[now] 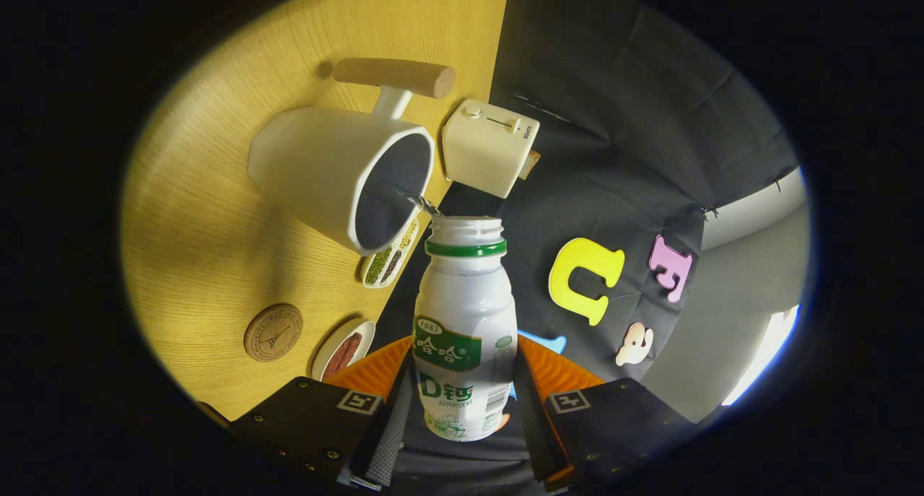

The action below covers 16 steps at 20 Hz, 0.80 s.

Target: Take the bottle from table, then pour the juice into the cup, finally place the bottle on the coaster

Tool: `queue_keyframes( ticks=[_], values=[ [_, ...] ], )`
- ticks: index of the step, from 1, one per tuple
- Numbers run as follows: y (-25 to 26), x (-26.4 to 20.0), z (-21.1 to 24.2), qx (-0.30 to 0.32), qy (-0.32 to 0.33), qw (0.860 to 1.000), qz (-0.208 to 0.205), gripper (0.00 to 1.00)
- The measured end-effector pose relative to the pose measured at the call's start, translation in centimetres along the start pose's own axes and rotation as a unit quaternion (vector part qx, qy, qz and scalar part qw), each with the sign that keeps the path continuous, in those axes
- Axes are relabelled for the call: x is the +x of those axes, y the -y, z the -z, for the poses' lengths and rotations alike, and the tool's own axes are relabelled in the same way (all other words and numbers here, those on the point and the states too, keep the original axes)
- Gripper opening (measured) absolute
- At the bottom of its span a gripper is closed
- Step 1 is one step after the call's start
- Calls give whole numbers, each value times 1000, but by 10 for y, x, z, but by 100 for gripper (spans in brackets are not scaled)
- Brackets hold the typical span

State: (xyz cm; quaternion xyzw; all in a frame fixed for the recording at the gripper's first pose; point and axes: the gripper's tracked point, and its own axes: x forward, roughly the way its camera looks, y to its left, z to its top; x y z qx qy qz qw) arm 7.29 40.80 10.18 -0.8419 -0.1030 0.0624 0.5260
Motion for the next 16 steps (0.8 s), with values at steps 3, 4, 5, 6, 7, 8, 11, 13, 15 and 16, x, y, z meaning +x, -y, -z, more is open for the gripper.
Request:
queue_keyframes(
  ticks=[3, 4, 5, 6, 7, 8, 11, 13, 15, 16],
  values=[
    [1, 3, 1, -5, -2, 1000, -2, 69],
    [2, 3, 1, -7, -2, 1000, -2, 69],
    [2, 4, 2, -10, -3, 1000, -1, 69],
    [4, 4, 2, -14, -3, 1000, 1, 69],
    [4, 4, 2, -16, -2, 1000, 3, 69],
    [5, 4, 1, -19, 0, 1000, 6, 69],
    [5, 5, 1, -23, 0, 1000, 10, 69],
    [4, 5, 2, -18, -2, 1000, 10, 69],
    [2, 6, 3, -17, -4, 1000, 8, 69],
    [1, 7, 2, -19, -3, 1000, 6, 69]
  ],
)
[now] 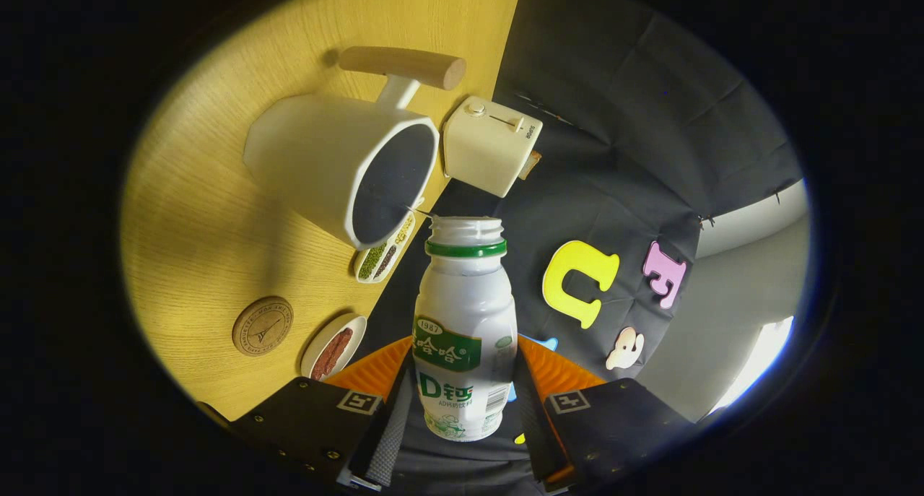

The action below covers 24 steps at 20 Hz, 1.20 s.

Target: Take the bottle from table, then pour the juice into the cup, finally place the bottle on the coaster

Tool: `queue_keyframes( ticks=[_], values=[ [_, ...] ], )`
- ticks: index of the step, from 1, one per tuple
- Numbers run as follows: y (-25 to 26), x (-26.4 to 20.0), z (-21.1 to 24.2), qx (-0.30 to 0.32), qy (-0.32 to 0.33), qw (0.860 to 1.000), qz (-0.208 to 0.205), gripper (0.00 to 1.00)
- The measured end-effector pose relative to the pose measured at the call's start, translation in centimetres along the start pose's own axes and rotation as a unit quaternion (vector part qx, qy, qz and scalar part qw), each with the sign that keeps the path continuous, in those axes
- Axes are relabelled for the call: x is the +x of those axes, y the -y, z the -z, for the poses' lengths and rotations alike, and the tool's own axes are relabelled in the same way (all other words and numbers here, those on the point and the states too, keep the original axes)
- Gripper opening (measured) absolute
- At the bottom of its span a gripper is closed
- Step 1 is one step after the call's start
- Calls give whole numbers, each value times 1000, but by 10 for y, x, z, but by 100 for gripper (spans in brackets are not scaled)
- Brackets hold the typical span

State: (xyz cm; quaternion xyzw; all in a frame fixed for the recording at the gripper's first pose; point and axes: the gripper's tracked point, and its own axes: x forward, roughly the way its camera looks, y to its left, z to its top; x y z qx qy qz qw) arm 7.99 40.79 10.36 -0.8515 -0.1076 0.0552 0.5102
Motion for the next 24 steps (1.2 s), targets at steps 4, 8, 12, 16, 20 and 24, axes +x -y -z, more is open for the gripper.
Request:
queue_keyframes(
  ticks=[4, 8, 12, 16, 20, 24],
  values=[
    [2, 0, -2, -5, 3, 1000, 4, 70],
    [-3, 0, 3, 12, -2, 1000, 2, 69],
    [-12, 1, 5, 52, -5, 999, -8, 69],
    [-26, -4, 0, 128, 0, 991, -28, 69],
    [-29, -6, 1, 229, -3, 973, -32, 69],
    [-24, -11, 12, 330, -19, 944, -11, 70]
  ],
)
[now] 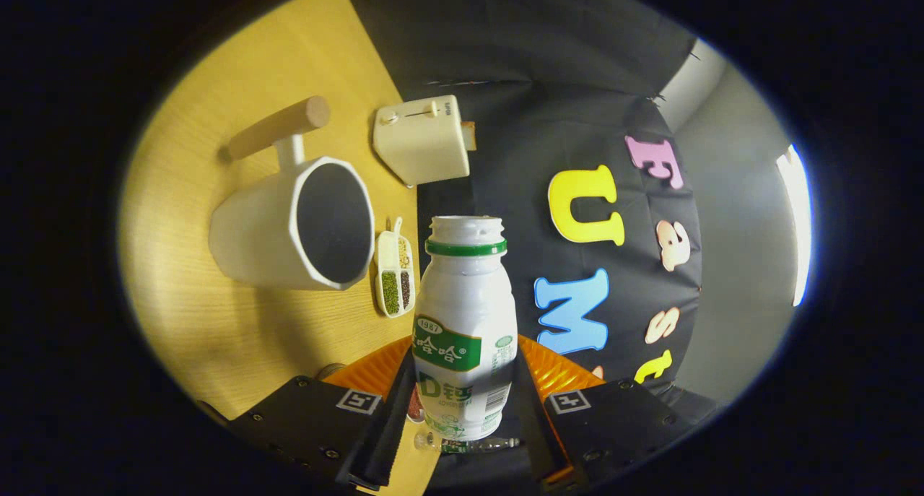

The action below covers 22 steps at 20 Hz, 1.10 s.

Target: Take the bottle from table, then pour the juice into the cup, finally place the bottle on the coaster

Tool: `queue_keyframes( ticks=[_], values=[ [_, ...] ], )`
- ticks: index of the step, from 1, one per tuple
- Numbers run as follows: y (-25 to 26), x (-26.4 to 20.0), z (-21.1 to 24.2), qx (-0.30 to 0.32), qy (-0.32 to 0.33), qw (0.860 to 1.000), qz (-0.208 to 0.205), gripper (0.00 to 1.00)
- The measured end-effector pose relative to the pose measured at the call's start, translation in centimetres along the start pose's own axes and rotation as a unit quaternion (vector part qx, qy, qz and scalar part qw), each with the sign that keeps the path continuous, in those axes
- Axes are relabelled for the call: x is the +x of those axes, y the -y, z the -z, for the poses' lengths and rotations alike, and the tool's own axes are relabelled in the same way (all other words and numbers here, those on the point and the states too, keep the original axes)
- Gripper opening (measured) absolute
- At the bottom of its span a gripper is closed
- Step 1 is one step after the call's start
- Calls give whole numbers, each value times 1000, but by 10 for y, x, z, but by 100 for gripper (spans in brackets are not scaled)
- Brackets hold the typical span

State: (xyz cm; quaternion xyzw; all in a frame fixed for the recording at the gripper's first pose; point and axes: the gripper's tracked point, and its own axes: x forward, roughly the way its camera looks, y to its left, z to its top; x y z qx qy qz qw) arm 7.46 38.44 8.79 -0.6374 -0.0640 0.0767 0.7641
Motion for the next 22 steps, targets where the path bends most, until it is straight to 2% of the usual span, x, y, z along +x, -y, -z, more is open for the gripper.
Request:
queue_keyframes(
  ticks=[3, 6, 9, 12, 15, 22],
  values=[
    [7, -4, 5, 84, -3, 996, 12, 69],
    [19, -9, 15, 169, -8, 985, 25, 70],
    [31, -11, 27, 272, -10, 962, 32, 70],
    [33, -11, 38, 363, -13, 932, 14, 69],
    [33, -11, 52, 414, -21, 910, 8, 69],
    [33, -15, 68, 484, -27, 875, -3, 69]
  ],
)
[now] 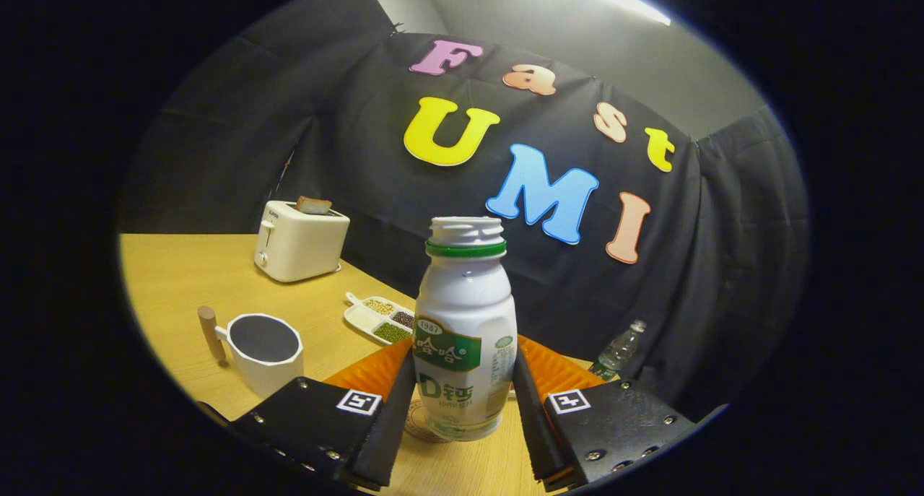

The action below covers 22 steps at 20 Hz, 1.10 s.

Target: Take the bottle from table, then pour the juice into the cup, finally place the bottle on the coaster

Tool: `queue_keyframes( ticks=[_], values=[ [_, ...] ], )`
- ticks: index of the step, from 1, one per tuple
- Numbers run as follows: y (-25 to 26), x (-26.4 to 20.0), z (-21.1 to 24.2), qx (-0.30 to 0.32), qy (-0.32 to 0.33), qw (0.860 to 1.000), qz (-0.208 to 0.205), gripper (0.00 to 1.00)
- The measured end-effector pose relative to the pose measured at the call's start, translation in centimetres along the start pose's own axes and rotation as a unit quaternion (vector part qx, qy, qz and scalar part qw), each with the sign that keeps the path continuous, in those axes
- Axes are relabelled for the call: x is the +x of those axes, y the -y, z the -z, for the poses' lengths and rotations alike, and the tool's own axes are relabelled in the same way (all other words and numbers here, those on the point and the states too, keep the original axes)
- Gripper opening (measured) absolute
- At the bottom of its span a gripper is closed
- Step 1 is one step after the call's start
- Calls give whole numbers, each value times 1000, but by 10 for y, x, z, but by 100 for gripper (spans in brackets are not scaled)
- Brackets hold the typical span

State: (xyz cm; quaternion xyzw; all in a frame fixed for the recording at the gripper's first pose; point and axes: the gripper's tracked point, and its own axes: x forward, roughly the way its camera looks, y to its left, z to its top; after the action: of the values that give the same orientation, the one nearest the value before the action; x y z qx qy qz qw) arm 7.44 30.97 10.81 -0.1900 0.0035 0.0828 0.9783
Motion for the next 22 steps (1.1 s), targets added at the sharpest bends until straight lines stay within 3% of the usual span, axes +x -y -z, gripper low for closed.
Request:
queue_keyframes(
  ticks=[7, 22],
  values=[
    [9, 5, 8, 66, -8, 998, -12, 69],
    [5, 30, 20, 123, -5, 992, -39, 69]
  ],
)
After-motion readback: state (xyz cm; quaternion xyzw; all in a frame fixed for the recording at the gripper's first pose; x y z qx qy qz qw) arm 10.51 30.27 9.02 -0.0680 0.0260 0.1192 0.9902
